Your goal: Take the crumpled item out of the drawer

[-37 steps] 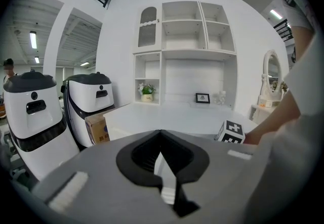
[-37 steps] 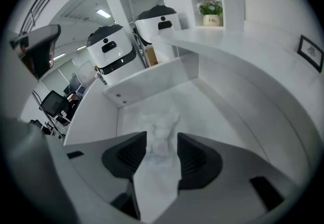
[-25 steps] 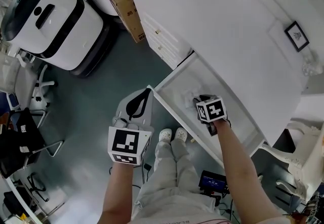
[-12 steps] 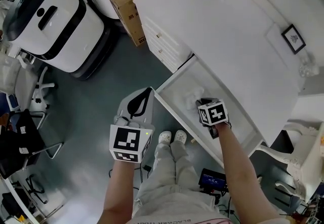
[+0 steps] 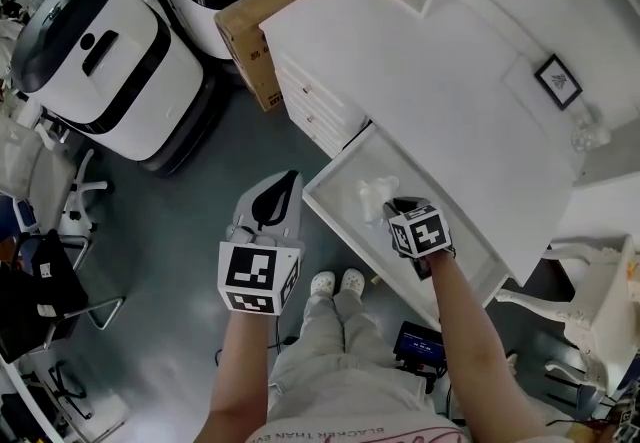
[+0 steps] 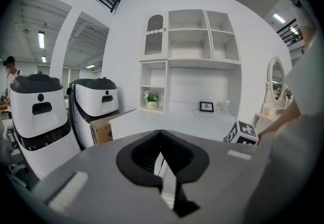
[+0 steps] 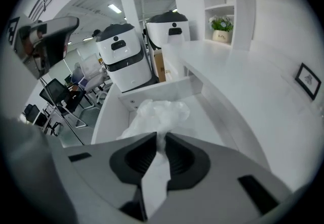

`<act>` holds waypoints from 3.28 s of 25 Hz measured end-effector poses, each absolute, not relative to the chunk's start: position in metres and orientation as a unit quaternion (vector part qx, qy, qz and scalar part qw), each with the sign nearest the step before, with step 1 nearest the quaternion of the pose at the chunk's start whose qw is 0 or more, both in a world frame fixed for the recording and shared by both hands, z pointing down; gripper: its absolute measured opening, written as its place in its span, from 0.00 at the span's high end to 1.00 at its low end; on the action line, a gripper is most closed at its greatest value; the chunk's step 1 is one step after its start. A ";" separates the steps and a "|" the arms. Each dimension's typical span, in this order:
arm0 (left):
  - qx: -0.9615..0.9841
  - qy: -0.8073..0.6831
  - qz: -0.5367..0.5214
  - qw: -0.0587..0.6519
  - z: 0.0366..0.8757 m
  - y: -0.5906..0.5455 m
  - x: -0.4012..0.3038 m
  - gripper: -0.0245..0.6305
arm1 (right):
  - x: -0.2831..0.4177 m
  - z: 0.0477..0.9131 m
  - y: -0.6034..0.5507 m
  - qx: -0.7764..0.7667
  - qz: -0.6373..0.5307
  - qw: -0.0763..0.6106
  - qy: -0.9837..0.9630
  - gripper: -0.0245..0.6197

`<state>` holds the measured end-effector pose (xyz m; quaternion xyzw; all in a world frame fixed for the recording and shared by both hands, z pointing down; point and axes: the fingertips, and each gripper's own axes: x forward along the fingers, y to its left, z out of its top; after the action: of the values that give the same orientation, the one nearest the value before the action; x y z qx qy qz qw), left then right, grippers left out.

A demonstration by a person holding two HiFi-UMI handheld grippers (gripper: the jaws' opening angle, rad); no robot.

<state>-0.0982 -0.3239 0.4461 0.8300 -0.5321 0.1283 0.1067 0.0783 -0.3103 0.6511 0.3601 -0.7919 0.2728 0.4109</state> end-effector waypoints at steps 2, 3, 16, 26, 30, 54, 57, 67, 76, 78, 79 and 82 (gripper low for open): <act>0.831 -0.533 0.123 0.101 0.438 -0.324 -0.097 0.95 | 0.080 0.639 -0.310 0.362 0.264 0.407 -0.796 0.86; 0.831 -0.534 0.120 0.098 0.434 -0.325 -0.097 0.95 | 0.080 0.633 -0.311 0.364 0.259 0.404 -0.798 0.86; 0.833 -0.541 0.091 0.069 0.392 -0.312 -0.103 0.95 | 0.080 0.543 -0.311 0.400 0.196 0.348 -0.825 0.87; 0.837 -0.540 0.074 0.040 0.361 -0.303 -0.105 0.95 | 0.069 0.473 -0.308 0.426 0.128 0.309 -0.840 0.87; 0.837 -0.543 0.063 0.029 0.347 -0.301 -0.108 0.95 | 0.065 0.445 -0.304 0.440 0.100 0.298 -0.841 0.87; 0.847 -0.527 -0.007 -0.071 0.256 -0.290 -0.091 0.95 | 0.112 0.263 -0.285 0.566 -0.088 0.146 -0.806 0.88; 0.846 -0.527 -0.021 -0.086 0.240 -0.289 -0.090 0.95 | 0.125 0.245 -0.279 0.580 -0.106 0.132 -0.797 0.88; 0.832 -0.535 -0.045 -0.139 0.196 -0.289 -0.095 0.95 | 0.152 0.207 -0.263 0.611 -0.140 0.101 -0.773 0.88; 0.829 -0.537 -0.047 -0.148 0.194 -0.286 -0.089 0.95 | 0.163 0.204 -0.259 0.617 -0.136 0.087 -0.770 0.89; 0.829 -0.537 -0.047 -0.148 0.193 -0.285 -0.087 0.95 | 0.166 0.204 -0.258 0.618 -0.136 0.086 -0.770 0.89; 0.829 -0.537 -0.047 -0.148 0.193 -0.285 -0.086 0.95 | 0.166 0.204 -0.257 0.619 -0.136 0.085 -0.769 0.89; 0.830 -0.536 -0.046 -0.148 0.194 -0.284 -0.086 0.95 | 0.167 0.205 -0.255 0.619 -0.134 0.087 -0.769 0.89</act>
<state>-0.0856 -0.2835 0.1938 0.8300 -0.5358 -0.0458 -0.1479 0.1670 -0.2552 0.2052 0.6193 -0.7687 -0.1343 0.0868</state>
